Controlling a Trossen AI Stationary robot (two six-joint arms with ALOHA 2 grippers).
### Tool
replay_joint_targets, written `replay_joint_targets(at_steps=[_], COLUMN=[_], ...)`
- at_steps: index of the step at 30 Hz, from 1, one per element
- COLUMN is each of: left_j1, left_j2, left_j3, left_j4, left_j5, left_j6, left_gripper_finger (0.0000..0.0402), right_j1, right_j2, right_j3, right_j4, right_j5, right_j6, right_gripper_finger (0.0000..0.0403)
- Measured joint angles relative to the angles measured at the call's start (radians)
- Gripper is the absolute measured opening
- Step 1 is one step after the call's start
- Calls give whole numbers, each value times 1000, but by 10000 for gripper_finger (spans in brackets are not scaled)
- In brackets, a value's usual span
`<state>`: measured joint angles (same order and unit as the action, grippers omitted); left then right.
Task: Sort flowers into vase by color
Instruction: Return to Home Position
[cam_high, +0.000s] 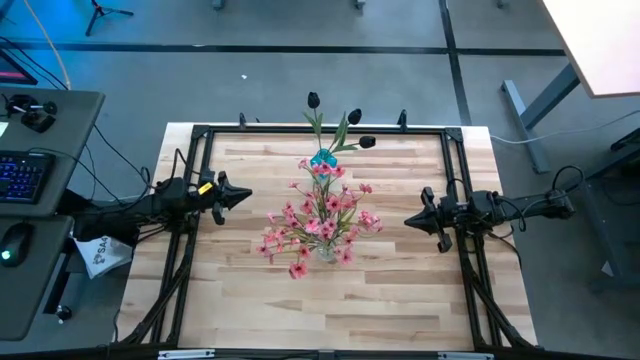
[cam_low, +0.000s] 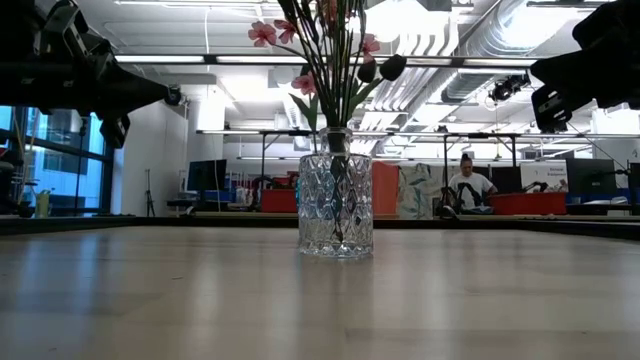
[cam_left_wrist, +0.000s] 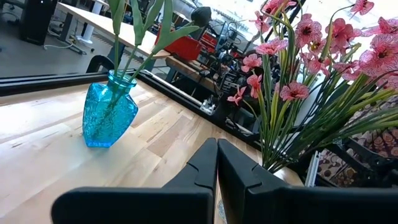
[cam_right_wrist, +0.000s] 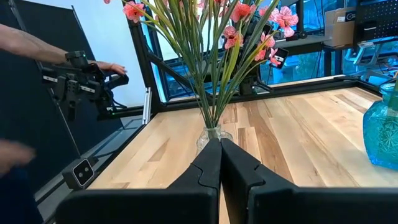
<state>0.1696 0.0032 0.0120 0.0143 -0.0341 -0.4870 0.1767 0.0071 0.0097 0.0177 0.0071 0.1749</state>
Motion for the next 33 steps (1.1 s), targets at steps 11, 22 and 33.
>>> replay_joint_targets(at_steps=[11, 22, 33], left_j1=[-157, -321, -317], left_j2=[0, 0, 11], left_j3=[0, 0, 0], left_j4=[-1, -3, -1], left_j5=[0, 20, 19], left_j6=[80, 408, 350], left_gripper_finger=[1, 1, 1], right_j1=[0, 0, 0], right_j2=[0, 0, 0], right_j3=[0, 0, -1], right_j4=[0, 1, 1], right_j5=[0, 0, 0], right_j6=[0, 0, 0], right_gripper_finger=[0, 0, 0])
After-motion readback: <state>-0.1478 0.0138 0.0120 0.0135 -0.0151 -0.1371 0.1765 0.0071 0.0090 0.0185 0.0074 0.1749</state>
